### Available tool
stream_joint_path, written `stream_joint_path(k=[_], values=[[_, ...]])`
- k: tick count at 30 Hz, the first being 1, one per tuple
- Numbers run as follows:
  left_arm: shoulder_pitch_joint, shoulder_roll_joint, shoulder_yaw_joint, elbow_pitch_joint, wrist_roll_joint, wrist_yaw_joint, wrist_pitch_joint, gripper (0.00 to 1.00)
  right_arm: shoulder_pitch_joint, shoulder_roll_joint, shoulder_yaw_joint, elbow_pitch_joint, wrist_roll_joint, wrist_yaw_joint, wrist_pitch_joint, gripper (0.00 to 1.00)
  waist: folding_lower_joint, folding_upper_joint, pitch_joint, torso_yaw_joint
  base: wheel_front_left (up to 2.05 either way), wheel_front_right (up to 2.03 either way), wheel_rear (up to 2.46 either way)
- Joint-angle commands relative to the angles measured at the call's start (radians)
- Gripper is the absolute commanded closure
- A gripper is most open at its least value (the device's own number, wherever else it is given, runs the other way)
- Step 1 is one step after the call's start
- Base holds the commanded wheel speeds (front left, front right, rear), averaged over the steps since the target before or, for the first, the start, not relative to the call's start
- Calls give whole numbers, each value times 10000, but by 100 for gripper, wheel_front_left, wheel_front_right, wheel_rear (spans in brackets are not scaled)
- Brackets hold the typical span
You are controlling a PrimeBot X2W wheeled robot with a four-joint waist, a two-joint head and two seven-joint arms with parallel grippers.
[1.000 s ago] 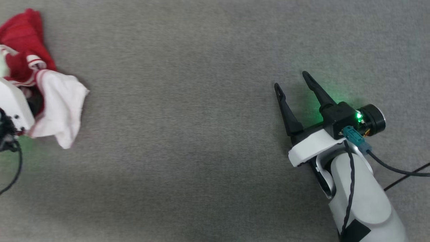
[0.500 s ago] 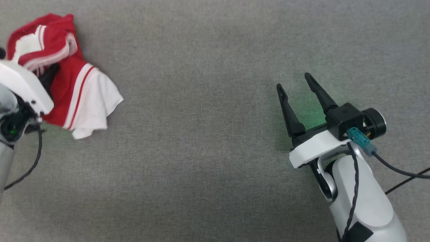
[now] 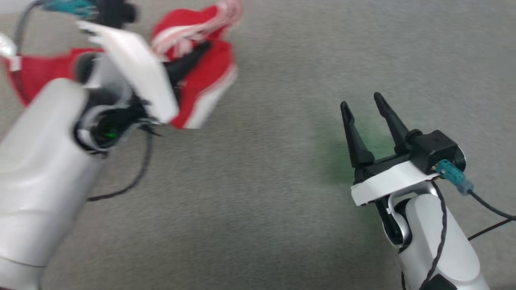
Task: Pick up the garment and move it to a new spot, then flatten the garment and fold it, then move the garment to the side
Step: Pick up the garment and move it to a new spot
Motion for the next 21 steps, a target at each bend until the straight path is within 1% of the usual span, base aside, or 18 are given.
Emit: stream_joint_path(k=[1,4,8,11,14,21], values=[[-114,-85,-83,-109,109,29,63,100,94,-5,22,-46,60,-7,-22,0,0,0,188,-541,0,0,0],[-448,-526,-441,-528,287,177,395,100,110,-2,-128,-264,423,-7,-22,0,0,0,438,-1171,0,0,0],[-847,-1174,-986,-499,653,68,573,100,121,3,-314,-485,914,-7,-24,0,0,0,800,-2052,0,0,0],[-942,-1388,-1476,-344,757,-87,915,100,202,8,-483,-557,1256,-5,-22,0,0,0,1040,-2645,0,0,0],[-905,-1190,-2033,-84,914,-185,1406,100,326,8,-613,-602,1541,-5,-24,0,0,0,1211,-3080,0,0,0],[-1025,-349,-3456,759,1495,-260,2281,100,465,6,-515,-719,2066,-7,-24,0,0,0,1538,-3684,0,0,0]])
